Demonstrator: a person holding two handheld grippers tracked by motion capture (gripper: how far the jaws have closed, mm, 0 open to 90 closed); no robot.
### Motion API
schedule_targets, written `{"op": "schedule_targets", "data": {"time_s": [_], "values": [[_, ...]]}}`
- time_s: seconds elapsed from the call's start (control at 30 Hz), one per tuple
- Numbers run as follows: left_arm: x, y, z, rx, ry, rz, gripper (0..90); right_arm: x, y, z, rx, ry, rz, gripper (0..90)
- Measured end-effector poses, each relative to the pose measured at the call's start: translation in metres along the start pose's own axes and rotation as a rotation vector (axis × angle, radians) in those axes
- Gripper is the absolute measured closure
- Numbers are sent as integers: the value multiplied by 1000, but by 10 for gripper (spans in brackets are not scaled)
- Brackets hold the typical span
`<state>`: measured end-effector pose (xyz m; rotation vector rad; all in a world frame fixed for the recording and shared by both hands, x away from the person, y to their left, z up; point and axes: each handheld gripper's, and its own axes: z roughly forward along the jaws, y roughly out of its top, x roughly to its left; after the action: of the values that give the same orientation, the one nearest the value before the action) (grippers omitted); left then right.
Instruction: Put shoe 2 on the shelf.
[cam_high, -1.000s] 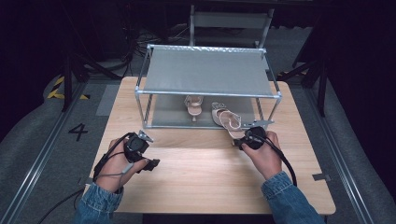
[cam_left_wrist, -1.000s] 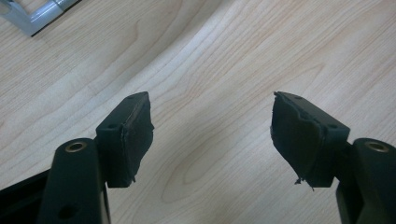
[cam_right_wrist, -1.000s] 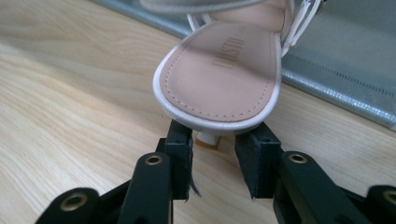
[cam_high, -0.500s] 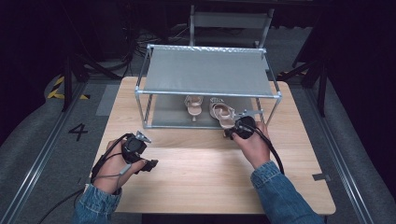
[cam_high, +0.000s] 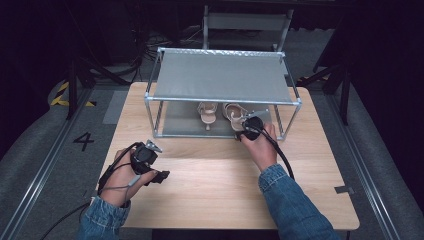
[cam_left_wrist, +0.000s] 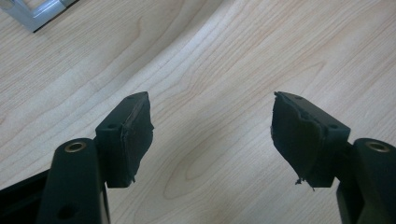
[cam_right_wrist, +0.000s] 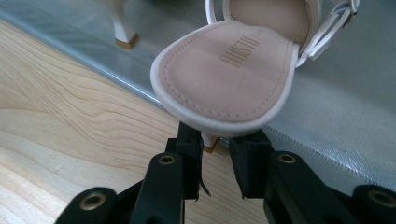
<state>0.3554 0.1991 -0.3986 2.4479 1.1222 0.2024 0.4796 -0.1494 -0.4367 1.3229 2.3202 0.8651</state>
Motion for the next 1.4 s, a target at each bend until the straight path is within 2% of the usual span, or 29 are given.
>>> {"op": "schedule_targets", "data": {"time_s": [0.03, 0.07, 0.17, 0.23, 0.27, 0.33, 0.4, 0.43, 0.5, 0.67, 0.87, 1.0, 1.23, 1.3, 1.33, 1.4], "values": [[0, 0, 0, 0, 3, 2, 297, 1, 0, 3, -28, -26, -5, 568], [0, 0, 0, 0, 3, 2, 297, 1, 0, 3, -28, -26, -5, 568], [0, -1, -1, 1, 2, 2, 297, 3, 3, 8, -62, -26, 36, 442], [-1, -1, -1, 1, 2, 1, 296, 3, 4, 10, -60, -35, 31, 440], [-1, -1, 0, -1, 2, 1, 296, 3, 5, 12, -54, -43, 24, 444], [-1, -2, 0, 0, 2, -2, 296, 5, 6, 13, -51, -44, 8, 556], [0, -2, -1, 3, 7, -1, 296, 6, 8, 14, -53, -3, -6, 697], [0, -3, -1, 1, 5, -5, 296, 6, 9, 15, -42, -1, -10, 715], [0, -4, -1, 0, 5, -4, 296, 6, 10, 18, -31, 36, 2, 750], [2, -5, -2, -2, 7, -2, 295, 1, 9, 24, -18, 71, 16, 787], [1, -5, -2, -2, 4, -8, 294, 0, 12, 26, -22, 21, 2, 788], [1, -4, -1, 0, 2, -12, 294, -1, 15, 34, -28, 41, 10, 788], [2, -4, 0, 0, 0, -2, 294, 12, 26, 47, -33, 89, -6, 794], [3, -5, -1, -2, 0, -9, 294, 16, 29, 51, -37, 85, -16, 794], [3, -5, -1, -2, -1, -10, 294, 18, 30, 53, -38, 89, -15, 794], [4, -6, -1, 1, -2, -7, 293, 22, 32, 54, -16, 99, 21, 794]]}}
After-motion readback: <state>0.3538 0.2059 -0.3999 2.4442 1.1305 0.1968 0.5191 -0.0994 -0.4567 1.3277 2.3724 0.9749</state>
